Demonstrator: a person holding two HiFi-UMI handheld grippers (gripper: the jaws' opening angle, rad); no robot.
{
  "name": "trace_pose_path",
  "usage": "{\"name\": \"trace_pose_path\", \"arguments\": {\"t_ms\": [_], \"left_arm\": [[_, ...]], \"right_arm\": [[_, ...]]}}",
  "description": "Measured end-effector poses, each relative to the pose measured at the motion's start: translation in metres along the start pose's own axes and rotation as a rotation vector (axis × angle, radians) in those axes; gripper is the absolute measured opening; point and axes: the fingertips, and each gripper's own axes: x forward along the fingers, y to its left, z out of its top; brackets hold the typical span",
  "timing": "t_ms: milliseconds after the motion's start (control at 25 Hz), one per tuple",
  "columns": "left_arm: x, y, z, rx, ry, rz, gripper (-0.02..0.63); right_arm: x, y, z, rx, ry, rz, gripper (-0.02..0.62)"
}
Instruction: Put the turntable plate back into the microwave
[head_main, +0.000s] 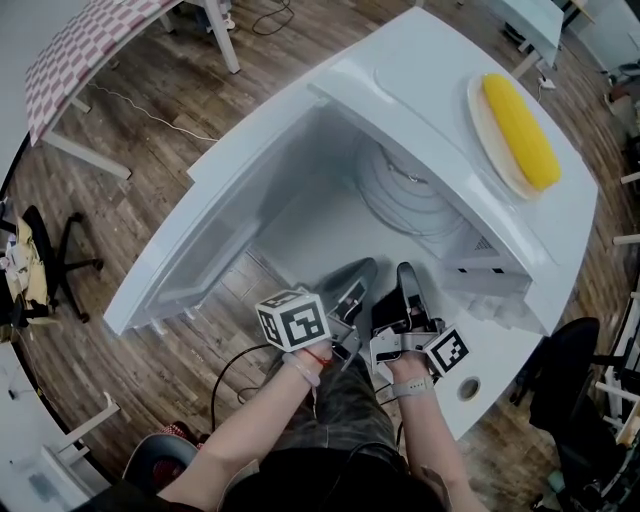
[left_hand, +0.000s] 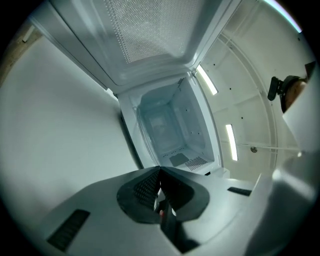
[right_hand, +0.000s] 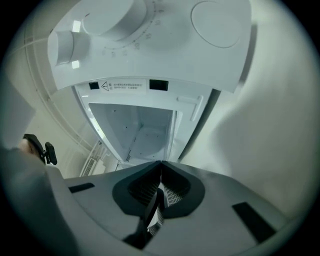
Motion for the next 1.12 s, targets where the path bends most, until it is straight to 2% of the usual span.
{"name": "trace_pose_path", "arguments": {"t_ms": [360,720,920,1120], "left_arm": [[-0.019,-0.007,-0.015,0.033,0.044,0.005,0.012],[-0.042,-0.025,-0.028,0.062,0.078,-0.021,0.012],[-0.059,-0.028,-0.048,0.065,0.097,-0.014,0.012],[-0.076,-0.026,-0.070,0.043,0.113,0.016,0.012]], "right_arm": [[-0.024,0.014,-0.018,-0.050,0.065,0.028,0.020],[-0.052,0.029,-0.047,-0.088,0.099,0.033,0.020],[-0.073,0.029,-0.064,-0.141,0.147,0.000,0.020],[-0.094,0.025,-0.072,-0.136,0.150,-0.034,0.020]]}}
